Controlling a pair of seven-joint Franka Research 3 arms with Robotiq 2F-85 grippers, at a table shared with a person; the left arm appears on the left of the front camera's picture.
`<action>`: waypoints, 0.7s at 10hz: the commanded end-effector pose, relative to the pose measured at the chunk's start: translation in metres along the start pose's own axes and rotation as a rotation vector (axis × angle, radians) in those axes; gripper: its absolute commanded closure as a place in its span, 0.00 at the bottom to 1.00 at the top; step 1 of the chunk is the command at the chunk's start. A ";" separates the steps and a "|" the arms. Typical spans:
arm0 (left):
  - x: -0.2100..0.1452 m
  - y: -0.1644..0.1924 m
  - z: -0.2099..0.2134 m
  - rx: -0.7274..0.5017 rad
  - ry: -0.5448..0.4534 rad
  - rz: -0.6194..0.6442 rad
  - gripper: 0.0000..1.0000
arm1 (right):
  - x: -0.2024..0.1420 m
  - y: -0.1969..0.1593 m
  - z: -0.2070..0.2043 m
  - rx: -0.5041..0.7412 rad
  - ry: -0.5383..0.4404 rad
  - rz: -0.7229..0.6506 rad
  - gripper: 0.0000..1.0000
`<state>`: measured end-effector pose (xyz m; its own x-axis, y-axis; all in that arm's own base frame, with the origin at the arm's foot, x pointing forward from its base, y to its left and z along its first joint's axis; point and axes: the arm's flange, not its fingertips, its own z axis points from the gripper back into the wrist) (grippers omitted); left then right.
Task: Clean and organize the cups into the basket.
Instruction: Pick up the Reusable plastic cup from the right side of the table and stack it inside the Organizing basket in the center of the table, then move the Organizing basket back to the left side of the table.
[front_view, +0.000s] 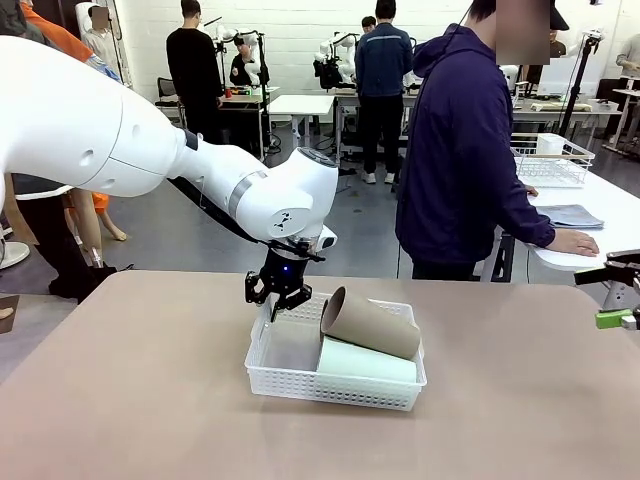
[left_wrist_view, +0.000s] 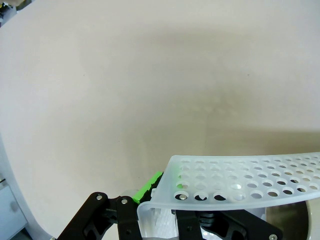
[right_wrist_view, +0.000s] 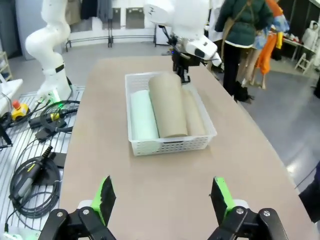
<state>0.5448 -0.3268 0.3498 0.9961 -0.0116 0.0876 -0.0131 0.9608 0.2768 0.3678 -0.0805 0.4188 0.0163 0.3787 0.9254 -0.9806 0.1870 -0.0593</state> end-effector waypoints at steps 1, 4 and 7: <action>-0.001 0.003 -0.001 0.011 -0.006 -0.005 1.00 | 0.013 0.004 -0.002 0.019 0.010 0.034 0.00; -0.001 0.003 -0.001 0.011 -0.006 -0.005 1.00 | 0.013 0.004 -0.002 0.019 0.010 0.034 0.00; -0.001 0.003 -0.001 0.011 -0.006 -0.005 1.00 | 0.013 0.004 -0.002 0.019 0.010 0.034 0.00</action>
<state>0.5448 -0.3268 0.3498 0.9961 -0.0116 0.0876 -0.0131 0.9608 0.2768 0.3666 -0.0723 0.4301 -0.0162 0.3953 0.9184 -0.9829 0.1621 -0.0871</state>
